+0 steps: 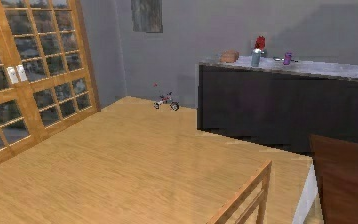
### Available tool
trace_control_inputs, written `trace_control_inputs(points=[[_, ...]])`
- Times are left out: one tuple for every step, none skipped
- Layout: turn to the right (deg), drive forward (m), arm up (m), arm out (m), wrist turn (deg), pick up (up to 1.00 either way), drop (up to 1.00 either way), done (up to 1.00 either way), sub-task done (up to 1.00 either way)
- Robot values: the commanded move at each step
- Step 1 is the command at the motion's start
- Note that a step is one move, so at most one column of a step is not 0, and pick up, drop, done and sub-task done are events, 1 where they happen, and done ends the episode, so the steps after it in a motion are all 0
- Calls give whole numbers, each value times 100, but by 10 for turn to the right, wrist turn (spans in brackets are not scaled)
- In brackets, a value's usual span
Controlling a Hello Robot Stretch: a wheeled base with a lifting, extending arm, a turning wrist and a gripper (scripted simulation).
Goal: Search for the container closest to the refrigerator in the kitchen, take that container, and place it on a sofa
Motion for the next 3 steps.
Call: trace_control_inputs(points=[[0, 0, 0, 0, -450, 0, 0, 0, 0], [0, 0, 0, 0, -270, 0, 0, 0, 0], [0, 0, 0, -12, 0, 0, 0, 0, 0]])
